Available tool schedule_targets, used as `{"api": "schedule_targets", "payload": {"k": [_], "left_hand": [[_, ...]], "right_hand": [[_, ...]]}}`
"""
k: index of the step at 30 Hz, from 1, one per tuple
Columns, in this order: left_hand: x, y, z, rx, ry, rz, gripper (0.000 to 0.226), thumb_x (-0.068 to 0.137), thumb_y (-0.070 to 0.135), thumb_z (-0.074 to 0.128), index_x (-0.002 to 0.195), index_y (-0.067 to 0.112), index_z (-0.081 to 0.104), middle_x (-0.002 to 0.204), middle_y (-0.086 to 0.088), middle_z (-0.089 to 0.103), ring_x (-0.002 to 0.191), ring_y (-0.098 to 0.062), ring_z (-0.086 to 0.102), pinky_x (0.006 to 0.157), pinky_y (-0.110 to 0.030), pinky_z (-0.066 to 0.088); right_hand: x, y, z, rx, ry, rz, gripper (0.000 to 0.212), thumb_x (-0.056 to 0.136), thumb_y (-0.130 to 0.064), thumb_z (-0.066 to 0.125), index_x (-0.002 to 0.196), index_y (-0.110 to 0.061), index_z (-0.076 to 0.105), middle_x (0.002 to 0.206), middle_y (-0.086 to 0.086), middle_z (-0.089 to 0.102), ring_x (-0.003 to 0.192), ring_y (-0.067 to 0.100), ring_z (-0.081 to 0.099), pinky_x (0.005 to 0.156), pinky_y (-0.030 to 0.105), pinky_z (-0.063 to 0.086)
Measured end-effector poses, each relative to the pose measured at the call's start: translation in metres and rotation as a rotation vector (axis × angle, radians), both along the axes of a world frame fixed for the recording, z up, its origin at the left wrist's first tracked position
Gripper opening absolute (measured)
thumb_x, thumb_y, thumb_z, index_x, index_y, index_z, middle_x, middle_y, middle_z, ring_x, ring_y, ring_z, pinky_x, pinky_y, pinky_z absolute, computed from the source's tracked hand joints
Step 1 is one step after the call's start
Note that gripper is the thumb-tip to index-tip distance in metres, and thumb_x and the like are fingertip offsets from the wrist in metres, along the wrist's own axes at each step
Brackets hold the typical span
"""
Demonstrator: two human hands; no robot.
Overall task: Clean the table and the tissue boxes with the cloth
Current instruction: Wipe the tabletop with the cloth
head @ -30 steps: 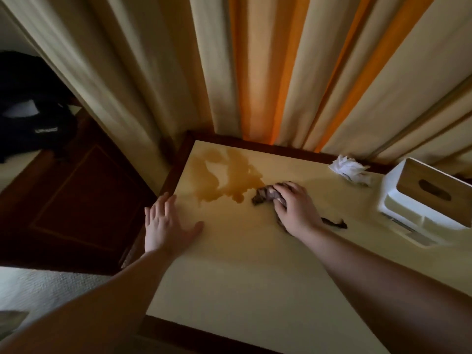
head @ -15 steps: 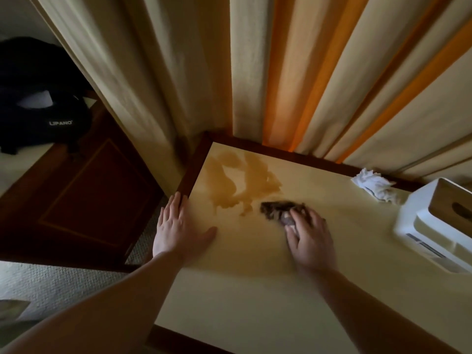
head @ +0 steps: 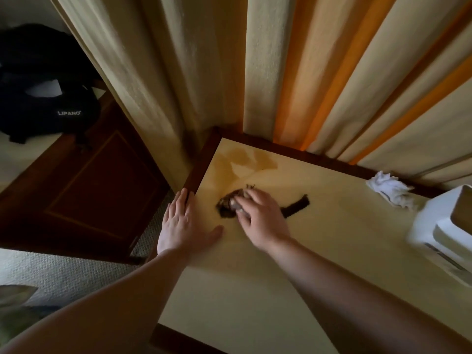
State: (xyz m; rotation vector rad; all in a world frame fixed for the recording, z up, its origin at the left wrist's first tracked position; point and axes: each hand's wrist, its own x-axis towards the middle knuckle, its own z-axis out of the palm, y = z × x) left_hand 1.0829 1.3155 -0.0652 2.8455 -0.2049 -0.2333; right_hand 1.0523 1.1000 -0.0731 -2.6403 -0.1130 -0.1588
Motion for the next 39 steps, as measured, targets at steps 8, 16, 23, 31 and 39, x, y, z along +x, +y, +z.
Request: {"api": "schedule_targets", "payload": {"k": [8, 16, 23, 31, 39], "left_hand": [[-0.002, -0.001, 0.004, 0.012, 0.018, 0.000, 0.121, 0.071, 0.086, 0.046, 0.163, 0.016, 0.010, 0.172, -0.002, 0.001, 0.159, -0.019, -0.002, 0.129, -0.039, 0.005], [-0.002, -0.004, 0.001, -0.018, -0.002, 0.021, 0.121, 0.070, 0.085, 0.051, 0.163, 0.018, 0.010, 0.172, -0.002, 0.003, 0.158, -0.018, -0.001, 0.129, -0.037, 0.005], [-0.002, -0.001, -0.002, -0.017, -0.025, 0.010, 0.121, 0.070, 0.084, 0.051, 0.163, 0.018, 0.009, 0.172, -0.001, 0.003, 0.158, -0.017, -0.002, 0.129, -0.037, 0.007], [0.001, -0.002, 0.001, -0.015, -0.010, 0.013, 0.122, 0.069, 0.084, 0.054, 0.163, 0.018, 0.012, 0.172, -0.001, 0.002, 0.158, -0.017, -0.003, 0.129, -0.038, 0.006], [-0.001, -0.002, 0.000, -0.040, -0.029, 0.009, 0.122, 0.071, 0.085, 0.051, 0.164, 0.018, 0.009, 0.172, -0.001, 0.001, 0.158, -0.016, -0.004, 0.129, -0.036, 0.005]], "right_hand": [[-0.067, -0.083, -0.009, -0.103, -0.065, -0.126, 0.035, 0.096, -0.020, 0.069, 0.130, -0.012, 0.072, 0.137, 0.010, 0.062, 0.126, 0.029, 0.058, 0.105, 0.044, 0.051], [0.057, -0.100, 0.006, -0.159, 0.104, -0.411, 0.038, 0.106, -0.040, 0.050, 0.136, -0.021, 0.065, 0.143, 0.007, 0.055, 0.130, 0.032, 0.051, 0.107, 0.044, 0.046], [0.088, -0.017, 0.010, -0.038, 0.083, -0.129, 0.037, 0.104, -0.029, 0.053, 0.137, -0.018, 0.066, 0.147, 0.008, 0.054, 0.135, 0.029, 0.047, 0.118, 0.042, 0.037], [-0.017, -0.047, -0.004, -0.062, -0.030, -0.056, 0.040, 0.093, -0.017, 0.070, 0.132, -0.014, 0.070, 0.140, 0.006, 0.059, 0.132, 0.027, 0.054, 0.112, 0.043, 0.047], [0.066, -0.090, 0.004, -0.170, 0.054, -0.329, 0.037, 0.102, -0.030, 0.055, 0.133, -0.015, 0.067, 0.138, 0.008, 0.060, 0.127, 0.032, 0.054, 0.108, 0.044, 0.047]]}}
